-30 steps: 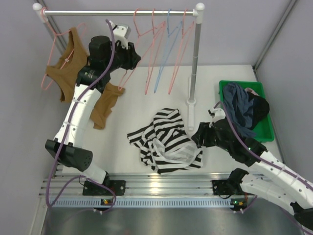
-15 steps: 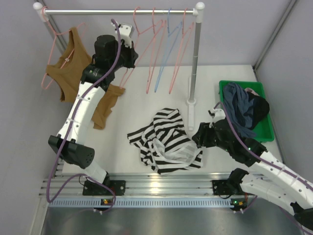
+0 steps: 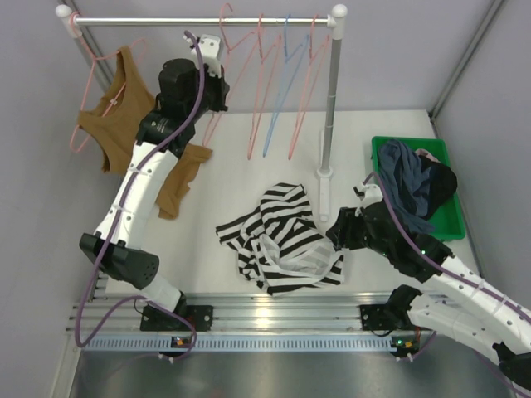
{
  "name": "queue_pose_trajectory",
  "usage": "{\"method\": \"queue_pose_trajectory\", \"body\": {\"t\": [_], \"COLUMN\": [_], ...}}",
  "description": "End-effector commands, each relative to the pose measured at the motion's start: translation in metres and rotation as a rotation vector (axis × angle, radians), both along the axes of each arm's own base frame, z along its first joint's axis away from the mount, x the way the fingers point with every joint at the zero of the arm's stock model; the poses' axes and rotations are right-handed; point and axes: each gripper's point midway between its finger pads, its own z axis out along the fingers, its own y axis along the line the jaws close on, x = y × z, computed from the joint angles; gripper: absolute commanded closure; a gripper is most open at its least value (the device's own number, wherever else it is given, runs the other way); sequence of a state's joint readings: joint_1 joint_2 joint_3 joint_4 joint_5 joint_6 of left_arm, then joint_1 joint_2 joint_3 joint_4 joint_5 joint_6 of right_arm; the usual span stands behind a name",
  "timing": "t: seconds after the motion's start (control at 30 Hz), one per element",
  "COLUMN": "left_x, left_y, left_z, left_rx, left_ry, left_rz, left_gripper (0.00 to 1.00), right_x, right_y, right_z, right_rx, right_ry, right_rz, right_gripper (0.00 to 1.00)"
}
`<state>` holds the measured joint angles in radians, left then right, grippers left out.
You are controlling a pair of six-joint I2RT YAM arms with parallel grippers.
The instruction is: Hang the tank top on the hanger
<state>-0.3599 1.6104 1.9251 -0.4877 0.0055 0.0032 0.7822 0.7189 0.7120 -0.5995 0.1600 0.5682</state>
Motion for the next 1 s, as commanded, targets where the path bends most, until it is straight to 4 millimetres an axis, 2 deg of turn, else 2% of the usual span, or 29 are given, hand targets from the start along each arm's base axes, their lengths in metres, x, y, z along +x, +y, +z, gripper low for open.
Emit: {"method": "queue_pose_trajectory", "body": {"t": [0.0,0.4,0.6,0.63,0.8,0.97], "left_x": [-0.014,-0.027,-0.037,-0.037,-0.055,-0.069], "left_y": [0.013,0.019,0.026,0.027,0.034,0.037], "left_z": [0.056,0.059,0.057,0.052,0.053,0.045], "left_rx": [-0.051,-0.060,-0.047,-0.042,-0.054,-0.058], "left_ry": [-0.167,-0.214,-0.212,-0.201,-0.195,-0.165], "left_rz": [0.038,0.042,0.055,0.060,0.065,0.059], "left_gripper": [1.00,1.00,1.00,1.00,1.00,1.00], "right_x": [0.003,0.002,0.003,0.003,0.004,0.005], "right_y": [-0.004,-0.004,-0.003,-0.003,-0.002,-0.001], "right_z": [0.004,-0.002,0.000,0.001,0.002,0.002], "right_rx": [0.000,-0.003,-0.001,-0.001,0.001,-0.005], "right_ry": [-0.020,-0.012,-0.018,-0.020,-0.022,-0.021], "right_rz": [-0.014,-0.012,-0.010,-0.007,-0.005,0.001], "right_gripper": [0.50,0.50,0.50,0.50,0.50,0.51]}}
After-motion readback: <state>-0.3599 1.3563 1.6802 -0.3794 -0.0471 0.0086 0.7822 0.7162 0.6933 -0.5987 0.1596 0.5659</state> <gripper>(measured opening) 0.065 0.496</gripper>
